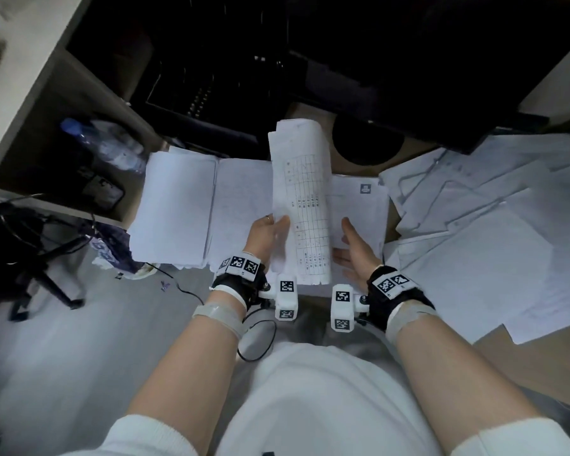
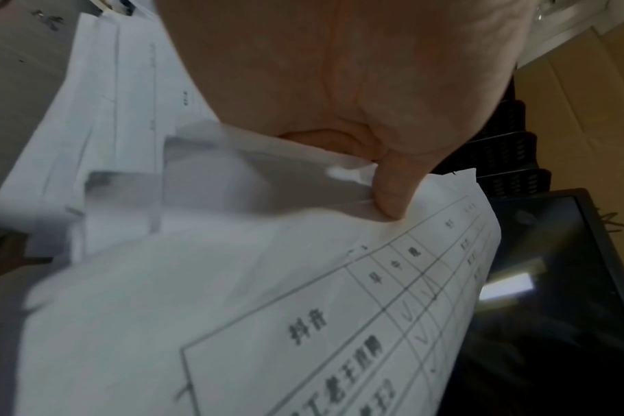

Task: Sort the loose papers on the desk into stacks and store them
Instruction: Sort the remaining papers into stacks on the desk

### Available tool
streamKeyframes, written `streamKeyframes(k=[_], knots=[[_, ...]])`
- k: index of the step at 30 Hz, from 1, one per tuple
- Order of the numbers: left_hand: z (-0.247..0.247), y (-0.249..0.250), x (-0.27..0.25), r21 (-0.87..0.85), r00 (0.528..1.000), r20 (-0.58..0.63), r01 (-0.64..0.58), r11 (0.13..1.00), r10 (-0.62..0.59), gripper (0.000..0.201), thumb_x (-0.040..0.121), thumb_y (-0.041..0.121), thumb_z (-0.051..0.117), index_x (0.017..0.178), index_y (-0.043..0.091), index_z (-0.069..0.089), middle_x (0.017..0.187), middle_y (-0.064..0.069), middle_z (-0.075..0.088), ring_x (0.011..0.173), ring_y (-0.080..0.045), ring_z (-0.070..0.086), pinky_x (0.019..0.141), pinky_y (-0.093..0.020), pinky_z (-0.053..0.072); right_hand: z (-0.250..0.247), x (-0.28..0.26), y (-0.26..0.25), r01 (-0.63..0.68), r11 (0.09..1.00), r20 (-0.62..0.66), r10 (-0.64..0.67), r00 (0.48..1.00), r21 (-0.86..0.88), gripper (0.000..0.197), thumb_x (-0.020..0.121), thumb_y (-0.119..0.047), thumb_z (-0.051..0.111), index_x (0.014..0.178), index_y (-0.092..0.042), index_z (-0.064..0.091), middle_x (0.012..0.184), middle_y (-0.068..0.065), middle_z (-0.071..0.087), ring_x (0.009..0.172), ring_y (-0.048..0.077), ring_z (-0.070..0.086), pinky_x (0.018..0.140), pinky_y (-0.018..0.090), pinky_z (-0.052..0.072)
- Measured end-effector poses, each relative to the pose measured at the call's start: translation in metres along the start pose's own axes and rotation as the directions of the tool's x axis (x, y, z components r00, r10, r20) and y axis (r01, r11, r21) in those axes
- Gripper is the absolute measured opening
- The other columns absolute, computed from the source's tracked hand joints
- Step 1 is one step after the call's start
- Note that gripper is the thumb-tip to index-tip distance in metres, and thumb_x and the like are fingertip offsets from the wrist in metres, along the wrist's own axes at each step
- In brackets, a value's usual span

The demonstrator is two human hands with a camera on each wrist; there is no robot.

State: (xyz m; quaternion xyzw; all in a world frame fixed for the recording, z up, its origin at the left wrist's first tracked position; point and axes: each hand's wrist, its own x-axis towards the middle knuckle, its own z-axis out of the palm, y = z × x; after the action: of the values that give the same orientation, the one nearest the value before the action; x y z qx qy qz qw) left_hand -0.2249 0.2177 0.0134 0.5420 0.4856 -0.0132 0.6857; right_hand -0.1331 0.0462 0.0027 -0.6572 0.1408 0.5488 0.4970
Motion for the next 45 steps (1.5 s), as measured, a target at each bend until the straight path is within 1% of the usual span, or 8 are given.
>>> streamKeyframes(k=[5, 9, 19, 25, 30, 36, 41, 45], knots=[[0.007, -0.007, -0.010, 0.010, 0.994, -0.111, 0.020, 1.000, -0.018, 0.012, 0.099, 0.014, 0.057, 0.103, 0.009, 0.067, 0.103, -0.007, 0.070, 0.091, -0.017, 0.065, 0.081, -0.022, 0.050, -0.013, 0.014, 0.007, 0.058, 0.996, 0.020, -0.057, 0.998, -0.066, 0.081, 0.076, -0.084, 0.047, 0.123, -0.020, 0.064, 0.122, -0.001, 0.068, 0.111, 0.022, 0.063, 0.103, 0.043, 0.045], [0.014, -0.019, -0.014, 0.114, 0.974, -0.224, -0.011, 0.993, 0.036, 0.022, 0.079, 0.038, 0.061, 0.085, 0.017, 0.056, 0.080, -0.008, 0.053, 0.075, -0.019, 0.051, 0.071, -0.036, 0.044, -0.030, 0.016, 0.008, 0.254, 0.939, -0.235, -0.307, 0.922, -0.232, 0.035, 0.091, -0.039, 0.066, 0.104, -0.007, 0.066, 0.102, 0.004, 0.067, 0.095, 0.023, 0.062, 0.084, 0.029, 0.044], [0.017, -0.027, -0.013, 0.260, 0.860, -0.457, -0.114, 0.959, 0.226, 0.046, 0.093, 0.014, 0.056, 0.059, 0.020, 0.025, 0.058, 0.003, 0.021, 0.057, -0.014, 0.017, 0.045, -0.023, 0.014, -0.067, 0.026, 0.039, 0.011, 0.962, -0.521, -0.157, 0.839, -0.273, 0.031, 0.091, -0.017, 0.059, 0.121, -0.008, 0.063, 0.120, 0.015, 0.067, 0.106, 0.036, 0.063, 0.078, 0.028, 0.041], [-0.002, -0.034, -0.014, 0.347, 0.812, -0.520, -0.082, 0.934, 0.264, 0.052, 0.094, 0.020, 0.063, 0.057, 0.017, 0.027, 0.058, 0.004, 0.022, 0.056, -0.015, 0.017, 0.042, -0.023, 0.017, -0.053, 0.038, 0.050, -0.025, 0.948, -0.481, -0.139, 0.866, -0.318, 0.035, 0.092, -0.007, 0.050, 0.126, -0.006, 0.059, 0.128, 0.014, 0.063, 0.113, 0.037, 0.059, 0.084, 0.032, 0.044], [-0.020, -0.041, -0.006, 0.277, 0.832, -0.511, -0.078, 0.958, 0.216, 0.048, 0.087, 0.035, 0.071, 0.076, -0.010, 0.060, 0.066, -0.007, 0.048, 0.063, -0.017, 0.037, 0.059, -0.030, 0.036, -0.038, 0.047, 0.046, 0.015, 0.942, -0.445, -0.172, 0.879, -0.334, 0.041, 0.093, -0.007, 0.049, 0.134, -0.005, 0.051, 0.135, 0.016, 0.058, 0.117, 0.038, 0.056, 0.090, 0.033, 0.042], [-0.033, -0.034, -0.002, 0.188, 0.864, -0.465, -0.116, 0.975, 0.193, 0.054, 0.065, 0.050, 0.080, 0.078, -0.002, 0.070, 0.070, -0.005, 0.062, 0.064, -0.017, 0.052, 0.063, -0.039, 0.052, -0.010, 0.040, 0.027, 0.102, 0.941, -0.456, -0.249, 0.855, -0.323, 0.076, 0.085, -0.026, 0.065, 0.151, -0.019, 0.029, 0.151, 0.007, 0.042, 0.135, 0.033, 0.043, 0.107, 0.042, 0.042], [-0.048, -0.014, 0.002, 0.143, 0.916, -0.365, -0.125, 0.982, 0.170, 0.039, 0.054, 0.042, 0.092, 0.076, 0.016, 0.073, 0.081, -0.001, 0.077, 0.079, -0.025, 0.074, 0.079, -0.044, 0.062, 0.040, 0.027, -0.004, 0.336, 0.893, -0.177, -0.398, 0.900, -0.298, 0.050, 0.088, -0.030, 0.071, 0.135, -0.021, 0.055, 0.138, 0.001, 0.053, 0.128, 0.018, 0.049, 0.100, 0.031, 0.043], [-0.063, 0.005, 0.002, 0.311, 0.921, -0.269, -0.195, 0.930, 0.282, 0.029, 0.063, 0.033, 0.093, 0.073, 0.022, 0.068, 0.078, 0.001, 0.074, 0.076, -0.019, 0.072, 0.069, -0.029, 0.058, 0.090, 0.016, -0.028, 0.383, 0.909, -0.025, -0.392, 0.920, -0.166, 0.066, 0.087, -0.034, 0.075, 0.142, -0.015, 0.044, 0.134, 0.004, 0.058, 0.120, 0.016, 0.057, 0.092, 0.029, 0.046]])
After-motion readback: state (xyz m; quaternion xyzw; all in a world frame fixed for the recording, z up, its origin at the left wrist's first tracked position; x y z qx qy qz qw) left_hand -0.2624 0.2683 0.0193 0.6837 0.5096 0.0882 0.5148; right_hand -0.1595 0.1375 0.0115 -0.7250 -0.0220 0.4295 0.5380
